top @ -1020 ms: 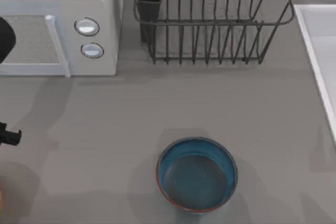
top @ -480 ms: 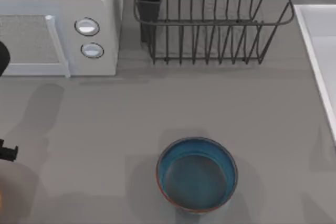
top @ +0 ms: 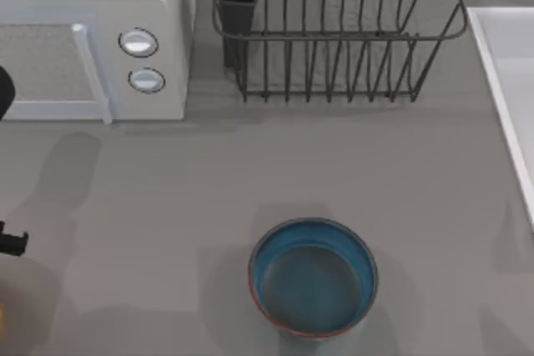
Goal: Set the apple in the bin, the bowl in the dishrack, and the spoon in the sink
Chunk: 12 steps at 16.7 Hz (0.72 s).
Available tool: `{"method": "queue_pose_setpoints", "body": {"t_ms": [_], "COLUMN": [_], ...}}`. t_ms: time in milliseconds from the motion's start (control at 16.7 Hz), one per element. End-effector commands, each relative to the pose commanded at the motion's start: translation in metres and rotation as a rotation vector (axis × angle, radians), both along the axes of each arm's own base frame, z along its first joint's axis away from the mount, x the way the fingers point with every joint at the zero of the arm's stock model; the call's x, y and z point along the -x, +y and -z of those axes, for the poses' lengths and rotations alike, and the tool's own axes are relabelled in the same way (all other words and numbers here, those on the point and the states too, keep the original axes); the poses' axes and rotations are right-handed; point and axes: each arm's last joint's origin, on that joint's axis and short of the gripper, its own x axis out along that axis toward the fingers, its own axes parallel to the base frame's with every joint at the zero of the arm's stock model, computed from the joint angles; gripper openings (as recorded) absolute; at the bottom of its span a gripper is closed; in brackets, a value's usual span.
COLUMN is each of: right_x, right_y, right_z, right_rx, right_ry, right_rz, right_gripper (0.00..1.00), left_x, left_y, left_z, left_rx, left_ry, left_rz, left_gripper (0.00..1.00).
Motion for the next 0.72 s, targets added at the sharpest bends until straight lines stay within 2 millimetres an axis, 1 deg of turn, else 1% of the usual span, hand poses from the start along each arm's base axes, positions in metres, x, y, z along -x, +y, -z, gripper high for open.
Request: {"method": "queue_pose_setpoints", "body": {"t_ms": [240, 300, 720], "right_x": [0.0, 0.0, 0.0], "right_y": [0.0, 0.0, 0.0], "right_z": [0.0, 0.0, 0.0], "right_rx": [0.0, 0.0, 0.0], "right_ry": [0.0, 0.0, 0.0], "right_rz": [0.0, 0.0, 0.0], "right_gripper": [1.0, 1.0, 1.0], "left_x": [0.0, 0.0, 0.0], "left_y": [0.0, 0.0, 0.0], "left_z": [0.0, 0.0, 0.0], "left_rx": [0.0, 0.0, 0.0], "left_ry": [0.0, 0.0, 0.0], "left_rz": [0.0, 0.0, 0.0], "left_gripper": [0.98, 1.0, 1.0]}}
